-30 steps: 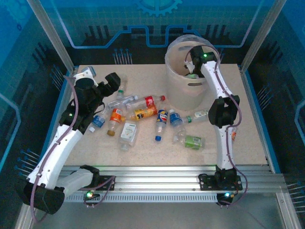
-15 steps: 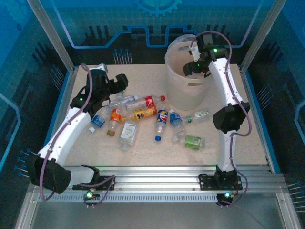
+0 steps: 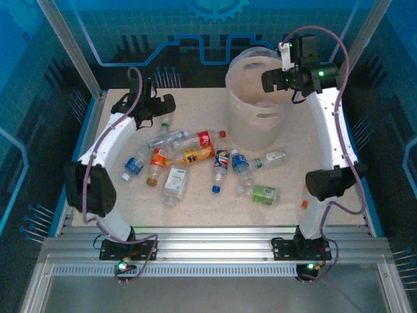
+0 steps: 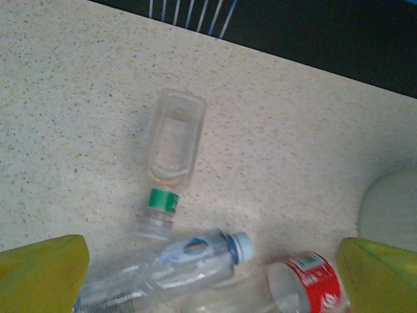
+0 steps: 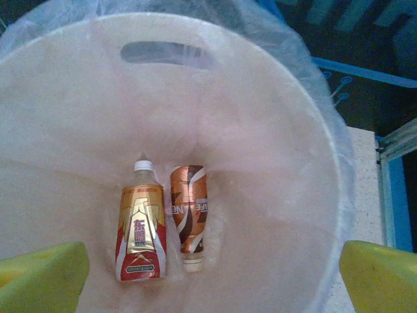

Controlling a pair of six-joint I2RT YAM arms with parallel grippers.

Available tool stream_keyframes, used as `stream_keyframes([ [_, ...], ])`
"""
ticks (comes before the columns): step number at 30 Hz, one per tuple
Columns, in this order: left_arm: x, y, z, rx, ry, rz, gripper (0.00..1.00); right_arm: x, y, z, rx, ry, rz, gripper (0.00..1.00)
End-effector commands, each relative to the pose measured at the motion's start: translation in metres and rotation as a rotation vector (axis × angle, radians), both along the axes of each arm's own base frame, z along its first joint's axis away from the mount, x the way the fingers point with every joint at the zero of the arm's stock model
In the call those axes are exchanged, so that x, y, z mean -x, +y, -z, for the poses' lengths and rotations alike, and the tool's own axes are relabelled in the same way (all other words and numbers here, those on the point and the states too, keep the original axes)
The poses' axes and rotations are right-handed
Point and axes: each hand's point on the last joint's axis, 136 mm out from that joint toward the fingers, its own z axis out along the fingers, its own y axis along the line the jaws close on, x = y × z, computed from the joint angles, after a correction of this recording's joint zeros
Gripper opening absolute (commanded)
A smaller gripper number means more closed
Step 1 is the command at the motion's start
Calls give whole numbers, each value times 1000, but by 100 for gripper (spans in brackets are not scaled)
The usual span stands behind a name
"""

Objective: Put the plastic bottles in the bin

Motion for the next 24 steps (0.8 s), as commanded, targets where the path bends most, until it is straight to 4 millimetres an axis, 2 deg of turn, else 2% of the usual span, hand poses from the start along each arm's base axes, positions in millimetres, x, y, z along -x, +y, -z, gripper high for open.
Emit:
stream_keyframes([
  [1,-13,3,20,-46,78,56,99,13,-7,-25,-63,-87,88,100],
  [8,-52,-7,62,-28,161,131,99,42,-17,-29,-150,-138,167,100],
  [13,-71,-1,92,-65,222,129,99,61,-19,-24,-205,-166,182,100],
  [19,-84,13,118,-145,270,101,99,78,-20,-22,-256,-204,192,100],
  [24,-89,19,138,-183,312,93,99,85,-19,-21,-281,-218,184,100],
])
